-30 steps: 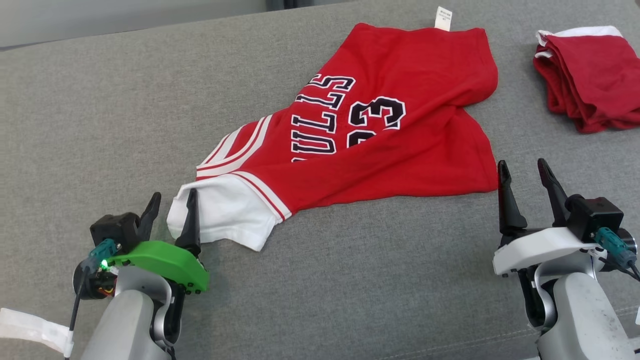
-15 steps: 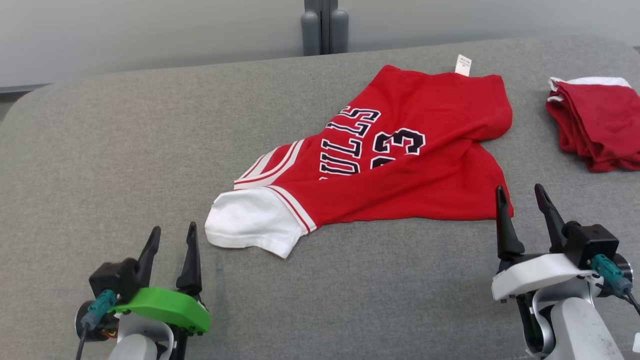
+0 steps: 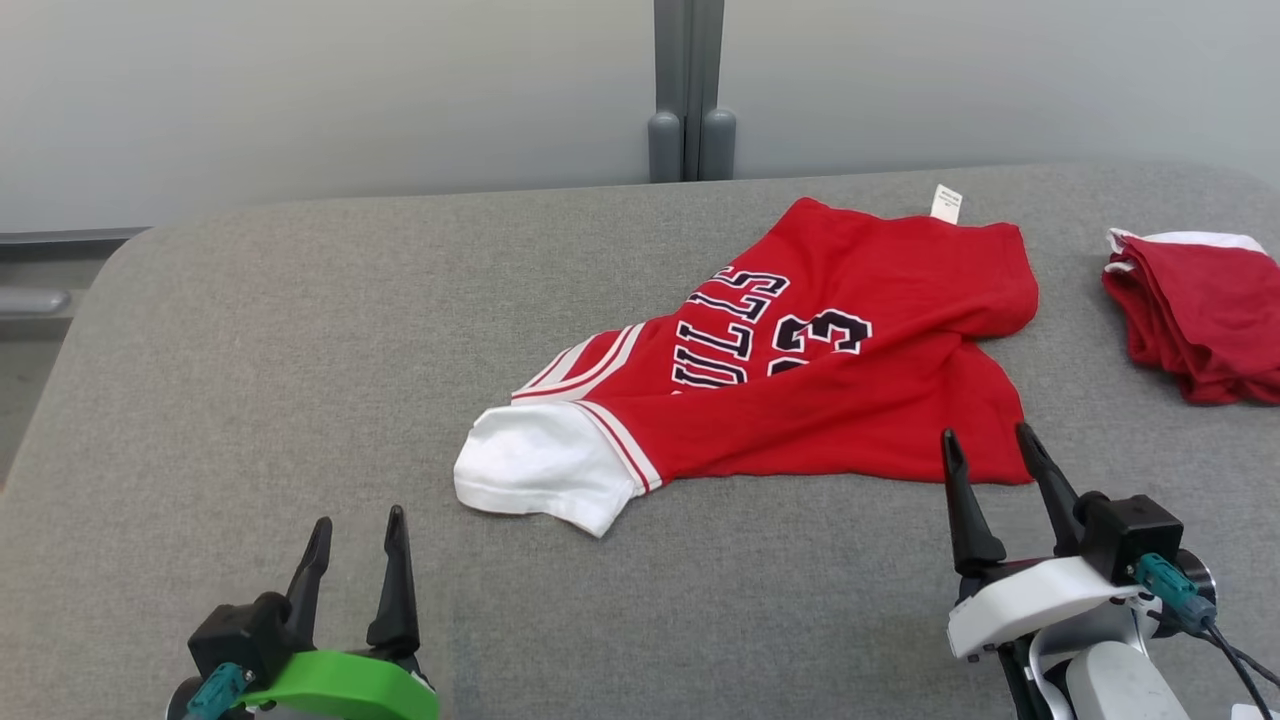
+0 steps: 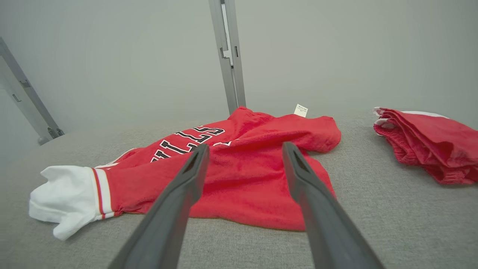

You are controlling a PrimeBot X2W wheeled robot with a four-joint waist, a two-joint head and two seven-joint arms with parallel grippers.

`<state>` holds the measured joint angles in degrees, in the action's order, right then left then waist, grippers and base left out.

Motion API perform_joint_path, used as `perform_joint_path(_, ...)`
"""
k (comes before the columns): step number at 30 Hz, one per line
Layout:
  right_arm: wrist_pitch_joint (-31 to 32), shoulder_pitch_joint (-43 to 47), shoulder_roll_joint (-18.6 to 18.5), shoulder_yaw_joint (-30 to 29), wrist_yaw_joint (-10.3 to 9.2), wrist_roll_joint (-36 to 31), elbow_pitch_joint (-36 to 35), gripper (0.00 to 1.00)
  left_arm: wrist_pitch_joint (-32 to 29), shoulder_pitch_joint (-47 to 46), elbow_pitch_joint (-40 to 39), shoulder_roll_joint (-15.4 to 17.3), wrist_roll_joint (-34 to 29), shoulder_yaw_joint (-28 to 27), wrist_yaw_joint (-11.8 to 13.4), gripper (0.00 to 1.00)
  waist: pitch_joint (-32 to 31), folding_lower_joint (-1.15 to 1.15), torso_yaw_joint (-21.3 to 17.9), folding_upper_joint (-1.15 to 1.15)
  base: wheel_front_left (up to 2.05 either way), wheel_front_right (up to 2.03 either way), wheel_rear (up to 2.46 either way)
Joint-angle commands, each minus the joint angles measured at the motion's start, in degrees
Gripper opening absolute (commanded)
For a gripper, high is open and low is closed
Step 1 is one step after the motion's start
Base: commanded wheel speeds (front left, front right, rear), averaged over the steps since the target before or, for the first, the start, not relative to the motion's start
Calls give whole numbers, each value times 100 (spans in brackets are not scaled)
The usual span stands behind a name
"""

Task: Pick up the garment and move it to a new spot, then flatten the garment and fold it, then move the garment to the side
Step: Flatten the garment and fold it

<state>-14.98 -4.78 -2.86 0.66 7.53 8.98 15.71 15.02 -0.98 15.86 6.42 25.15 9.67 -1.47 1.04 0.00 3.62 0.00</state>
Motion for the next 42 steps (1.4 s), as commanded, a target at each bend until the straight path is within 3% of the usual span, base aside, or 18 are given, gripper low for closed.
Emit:
perform_joint_path(1,-25,77,-6,42,-9,24,11,100,18,107,-23,2,-32,-26,24,100,-58,0,17,0,0,0,0)
perform_joint_path(20,-29,71,-7,78,-9,-24,70,100,19,103,-47,-44,-176,-95,-12,100,-62,0,26,0,0,0,0)
perform_joint_path(33,973,-628,-7,-1703,-9,-803,1274,100,19,-137,-75,-109,-285,36,-47,100,472,0,276,0,0,0,0)
perform_joint_path(42,1434,-1359,-8,-2067,-9,-1163,2231,100,19,-337,15,-182,-319,97,-96,100,806,0,452,0,0,0,0)
